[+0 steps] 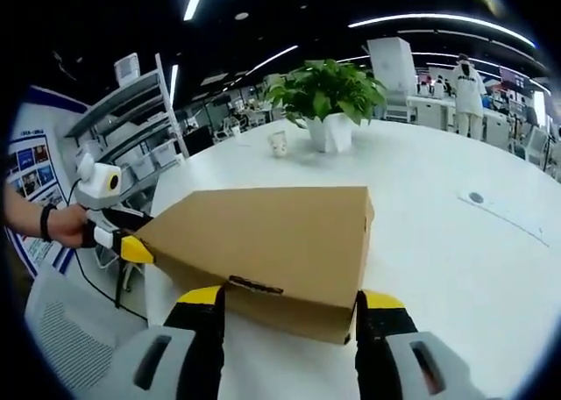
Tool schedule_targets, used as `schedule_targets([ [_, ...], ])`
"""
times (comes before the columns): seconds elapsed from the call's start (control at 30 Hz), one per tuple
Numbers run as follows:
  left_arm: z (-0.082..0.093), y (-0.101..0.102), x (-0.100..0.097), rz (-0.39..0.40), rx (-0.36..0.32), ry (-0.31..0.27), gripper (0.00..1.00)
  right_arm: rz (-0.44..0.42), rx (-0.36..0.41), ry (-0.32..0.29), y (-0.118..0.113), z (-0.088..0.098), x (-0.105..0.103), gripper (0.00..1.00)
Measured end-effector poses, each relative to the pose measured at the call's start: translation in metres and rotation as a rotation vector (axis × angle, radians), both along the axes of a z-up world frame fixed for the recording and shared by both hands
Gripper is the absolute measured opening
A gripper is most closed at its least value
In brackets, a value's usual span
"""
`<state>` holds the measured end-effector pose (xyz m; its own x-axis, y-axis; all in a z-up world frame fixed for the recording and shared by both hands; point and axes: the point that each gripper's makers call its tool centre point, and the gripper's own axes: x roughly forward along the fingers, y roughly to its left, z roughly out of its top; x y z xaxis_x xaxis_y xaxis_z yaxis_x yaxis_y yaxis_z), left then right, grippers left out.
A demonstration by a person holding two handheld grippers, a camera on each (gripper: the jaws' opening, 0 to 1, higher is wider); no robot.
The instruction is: Operate the shoe box by opening the lid, removing the specified soft item, and placing it in the target area until the item is outside and the box remains undamaged.
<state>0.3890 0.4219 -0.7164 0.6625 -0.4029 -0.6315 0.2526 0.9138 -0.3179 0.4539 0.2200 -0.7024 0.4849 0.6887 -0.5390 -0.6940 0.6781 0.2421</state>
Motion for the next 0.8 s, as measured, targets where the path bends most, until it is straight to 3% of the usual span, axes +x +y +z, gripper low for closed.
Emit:
schedule_targets([
  [0.5, 0.020, 0.001, -0.006, 0.020, -0.023, -0.021, 0.71, -0.032, 0.056, -0.035, -0.001, 0.023, 0.001, 0.55],
  [0.8, 0.026, 0.000, -0.008, -0.003, 0.000, -0.026, 0.69, -0.042, 0.080, -0.048, -0.003, 0.036, 0.006, 0.52],
])
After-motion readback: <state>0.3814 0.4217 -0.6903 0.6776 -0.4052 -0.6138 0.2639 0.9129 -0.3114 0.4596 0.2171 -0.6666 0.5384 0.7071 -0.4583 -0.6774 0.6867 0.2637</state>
